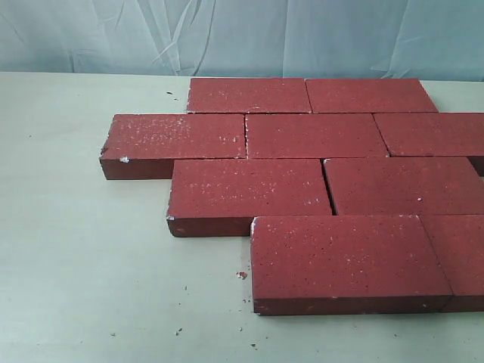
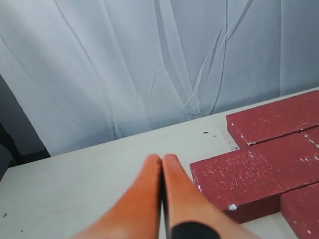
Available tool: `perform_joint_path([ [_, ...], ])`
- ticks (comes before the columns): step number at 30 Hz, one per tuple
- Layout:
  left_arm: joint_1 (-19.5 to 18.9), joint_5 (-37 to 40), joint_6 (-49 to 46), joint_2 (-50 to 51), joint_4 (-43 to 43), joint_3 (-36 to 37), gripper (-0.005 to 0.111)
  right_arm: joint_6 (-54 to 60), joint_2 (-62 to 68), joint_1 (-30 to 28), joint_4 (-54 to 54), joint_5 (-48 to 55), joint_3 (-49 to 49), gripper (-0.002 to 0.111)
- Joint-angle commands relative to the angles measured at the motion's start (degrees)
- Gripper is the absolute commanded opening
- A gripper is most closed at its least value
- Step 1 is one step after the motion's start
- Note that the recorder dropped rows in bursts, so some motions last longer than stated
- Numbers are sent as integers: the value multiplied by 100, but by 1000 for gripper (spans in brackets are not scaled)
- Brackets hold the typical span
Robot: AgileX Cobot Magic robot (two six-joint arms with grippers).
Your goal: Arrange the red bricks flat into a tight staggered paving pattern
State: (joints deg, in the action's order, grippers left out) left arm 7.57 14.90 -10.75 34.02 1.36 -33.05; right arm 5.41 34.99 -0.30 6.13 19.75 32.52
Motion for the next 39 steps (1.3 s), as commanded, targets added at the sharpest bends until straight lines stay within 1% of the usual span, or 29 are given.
perform_joint_path([
  [1, 0, -210, 20, -505, 359, 198, 0, -3, -324, -27, -35, -258, -233, -1],
  [6, 0, 49, 20, -848, 524, 198, 0, -17, -416, -27, -297, -212, -233, -1],
  [12, 0, 7, 6, -1064, 173, 198, 0, -17, -416, -27, -391, -212, -233, -1],
  [20, 0, 7, 6, -1074, 159, 198, 0, -17, -416, -27, -391, -212, -233, -1],
  [24, 0, 7, -57, -1073, -87, 198, 0, -17, -416, -27, -391, -212, -233, -1],
  [27, 0, 20, -32, -1073, 80, 198, 0, -17, -416, -27, -391, -212, -233, -1],
  [31, 0, -67, -10, -1073, 67, 198, 0, -17, -416, -27, -391, -212, -233, -1],
  [33, 0, -56, 246, -1073, -247, 253, 0, -17, -416, -27, -391, -212, -233, -1],
  [37, 0, -80, 1347, -1263, -1294, 581, 0, -17, -416, -27, -391, -212, -233, -1],
  [39, 0, -80, 1488, -1413, -1457, 820, 0, -17, -416, -27, -391, -212, -233, -1],
])
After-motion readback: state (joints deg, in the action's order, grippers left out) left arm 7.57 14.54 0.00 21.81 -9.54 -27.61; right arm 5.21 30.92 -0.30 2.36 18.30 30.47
